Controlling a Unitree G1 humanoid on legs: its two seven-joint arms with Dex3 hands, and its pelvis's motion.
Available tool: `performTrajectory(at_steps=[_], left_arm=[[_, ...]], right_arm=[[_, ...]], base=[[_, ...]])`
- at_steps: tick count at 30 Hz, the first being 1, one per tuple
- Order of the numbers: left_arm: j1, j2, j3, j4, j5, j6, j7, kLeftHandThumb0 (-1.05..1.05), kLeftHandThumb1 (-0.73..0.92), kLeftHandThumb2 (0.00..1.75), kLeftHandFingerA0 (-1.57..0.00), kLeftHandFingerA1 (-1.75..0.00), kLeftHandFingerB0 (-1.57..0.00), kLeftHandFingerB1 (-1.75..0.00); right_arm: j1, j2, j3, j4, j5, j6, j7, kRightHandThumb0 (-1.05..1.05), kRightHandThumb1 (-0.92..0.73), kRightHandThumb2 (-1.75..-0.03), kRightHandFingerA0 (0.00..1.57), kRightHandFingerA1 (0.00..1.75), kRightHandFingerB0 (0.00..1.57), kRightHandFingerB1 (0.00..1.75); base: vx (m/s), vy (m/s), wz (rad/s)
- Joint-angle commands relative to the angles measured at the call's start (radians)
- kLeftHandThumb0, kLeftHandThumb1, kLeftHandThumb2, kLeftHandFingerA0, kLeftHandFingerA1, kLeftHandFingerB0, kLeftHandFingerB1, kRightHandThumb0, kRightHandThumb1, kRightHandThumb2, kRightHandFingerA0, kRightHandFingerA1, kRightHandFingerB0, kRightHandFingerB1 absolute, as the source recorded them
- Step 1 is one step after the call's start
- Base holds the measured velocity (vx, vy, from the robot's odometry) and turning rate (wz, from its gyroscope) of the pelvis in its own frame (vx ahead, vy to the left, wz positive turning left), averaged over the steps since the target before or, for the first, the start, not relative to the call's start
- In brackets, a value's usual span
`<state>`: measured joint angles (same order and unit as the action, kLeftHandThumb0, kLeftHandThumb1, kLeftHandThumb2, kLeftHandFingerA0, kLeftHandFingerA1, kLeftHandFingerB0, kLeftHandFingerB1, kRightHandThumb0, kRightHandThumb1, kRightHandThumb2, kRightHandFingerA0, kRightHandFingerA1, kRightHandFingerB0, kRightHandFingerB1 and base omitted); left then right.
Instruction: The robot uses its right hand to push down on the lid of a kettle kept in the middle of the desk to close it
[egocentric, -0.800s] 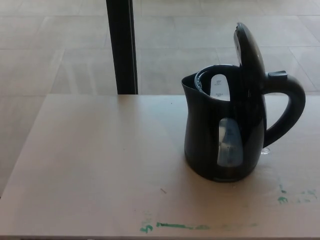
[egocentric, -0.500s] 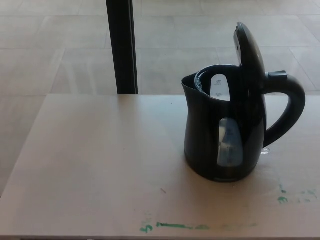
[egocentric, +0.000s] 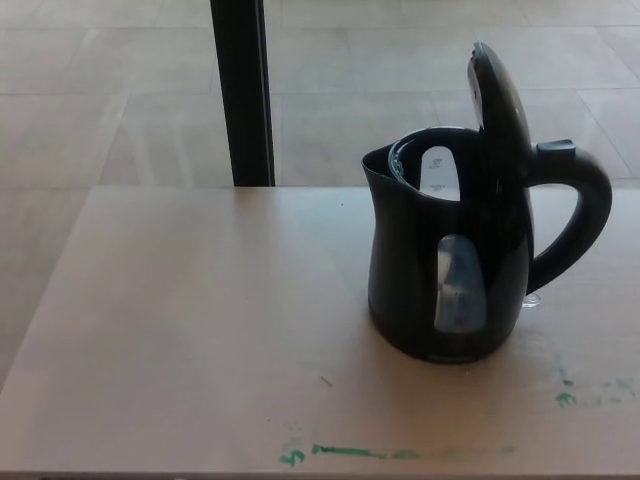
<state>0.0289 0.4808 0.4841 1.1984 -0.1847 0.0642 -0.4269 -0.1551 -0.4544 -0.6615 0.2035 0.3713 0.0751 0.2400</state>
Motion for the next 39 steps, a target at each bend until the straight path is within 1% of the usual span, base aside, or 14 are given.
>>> performTrajectory(at_steps=[1, 5, 6, 12, 13, 15, 16, 18, 20, 26, 27, 34, 36, 39], left_arm=[[0.004, 0.024, 0.001, -0.003, -0.024, -0.006, -0.015, -0.67, 0.70, 0.61, -0.50, -0.50, -0.33, -0.34], [0.003, 0.028, -0.002, 0.019, -0.024, -0.011, -0.025, -0.66, 0.69, 0.61, -0.50, -0.48, -0.35, -0.34], [0.000, 0.029, 0.002, 0.019, -0.032, 0.005, -0.020, -0.69, 0.55, 0.91, -0.47, -0.60, -0.31, -0.48], [0.003, 0.028, 0.001, 0.023, -0.041, 0.000, -0.031, -0.65, 0.69, 0.61, -0.52, -0.53, -0.36, -0.35], [0.003, 0.029, 0.000, 0.021, -0.041, 0.002, -0.031, -0.68, 0.56, 0.92, -0.47, -0.61, -0.29, -0.49], [0.008, 0.029, -0.003, 0.006, -0.043, 0.005, -0.030, -0.66, 0.68, 0.61, -0.49, -0.52, -0.34, -0.35], [0.009, 0.030, -0.003, 0.004, -0.045, 0.011, -0.031, -0.67, 0.68, 0.61, -0.51, -0.53, -0.35, -0.35], [0.012, 0.031, -0.013, 0.002, -0.036, -0.001, -0.027, -0.69, 0.55, 0.93, -0.48, -0.61, -0.25, -0.47], [0.013, 0.030, -0.006, 0.003, -0.045, 0.006, -0.026, -0.66, 0.67, 0.61, -0.53, -0.53, -0.36, -0.36], [0.020, 0.034, 0.000, 0.001, -0.055, 0.012, -0.037, -0.73, 0.54, 0.91, -0.49, -0.64, -0.33, -0.50], [0.024, 0.034, -0.001, -0.007, -0.055, 0.015, -0.039, -0.68, 0.66, 0.60, -0.50, -0.55, -0.38, -0.36], [0.027, 0.033, -0.007, -0.005, -0.048, -0.007, -0.035, -0.76, 0.57, 0.92, -0.48, -0.62, -0.28, -0.47], [0.025, 0.033, -0.009, 0.001, -0.046, -0.008, -0.030, -0.78, 0.56, 0.91, -0.48, -0.61, -0.31, -0.48], [0.028, 0.041, -0.011, 0.020, -0.042, -0.012, -0.041, -0.69, 0.67, 0.61, -0.48, -0.48, -0.36, -0.36]], right_arm=[[-0.155, -0.092, 0.118, -0.118, -0.034, 0.106, -0.023, -0.85, -0.85, -0.66, 0.23, 0.44, 0.17, 0.31], [-0.269, -0.140, 0.243, -0.104, -0.082, 0.086, 0.028, -0.37, -0.51, -1.11, 0.04, 0.52, 0.00, 0.50], [-0.319, -0.150, 0.297, -0.092, -0.120, 0.088, 0.020, -0.80, -0.88, -0.67, 0.23, 0.43, 0.17, 0.30], [-0.422, -0.153, 0.432, -0.078, -0.177, 0.093, 0.029, -0.86, -0.85, -0.66, 0.25, 0.38, 0.19, 0.27], [-0.430, -0.158, 0.450, -0.073, -0.189, 0.080, 0.035, -0.84, -0.68, -1.06, 0.17, 0.50, 0.08, 0.41], [-0.460, -0.173, 0.508, -0.060, -0.238, 0.047, 0.055, -0.84, -0.69, -1.07, 0.17, 0.51, 0.07, 0.41], [-0.480, -0.175, 0.541, -0.054, -0.264, 0.044, 0.051, -0.86, -0.89, -0.68, 0.25, 0.39, 0.18, 0.28], [-0.534, -0.164, 0.602, -0.045, -0.279, 0.064, 0.076, -0.87, -0.85, -0.67, 0.27, 0.40, 0.20, 0.28], [-0.567, -0.152, 0.639, -0.025, -0.301, 0.058, 0.072, -0.87, -0.83, -0.66, 0.28, 0.42, 0.21, 0.29], [-0.677, -0.114, 0.737, 0.092, -0.357, 0.041, 0.088, -0.87, -0.83, -0.66, 0.27, 0.45, 0.21, 0.30], [-0.689, -0.115, 0.750, 0.110, -0.368, 0.031, 0.098, -0.86, -0.84, -0.66, 0.27, 0.45, 0.20, 0.30], [-0.748, -0.093, 0.857, 0.220, -0.470, -0.038, 0.105, -0.84, -0.82, -0.66, 0.29, 0.47, 0.23, 0.31], [-0.756, -0.090, 0.876, 0.233, -0.494, -0.045, 0.101, -0.83, -0.63, -1.02, 0.27, 0.54, 0.18, 0.44], [-0.775, -0.061, 0.919, 0.283, -0.533, -0.115, 0.092, -0.84, -0.80, -0.64, 0.35, 0.44, 0.27, 0.31]], base=[[0.00, 0.000, 0.00], [0.00, 0.000, 0.00], [0.00, 0.000, 0.00], [0.00, 0.000, 0.00], [0.00, 0.000, 0.00], [0.00, 0.000, 0.00], [0.00, 0.000, 0.00], [0.00, 0.000, 0.00], [0.00, 0.000, 0.00], [0.00, 0.000, 0.00], [0.00, 0.000, 0.00], [0.00, 0.000, 0.00], [0.00, 0.000, 0.00], [0.00, 0.000, 0.00]])
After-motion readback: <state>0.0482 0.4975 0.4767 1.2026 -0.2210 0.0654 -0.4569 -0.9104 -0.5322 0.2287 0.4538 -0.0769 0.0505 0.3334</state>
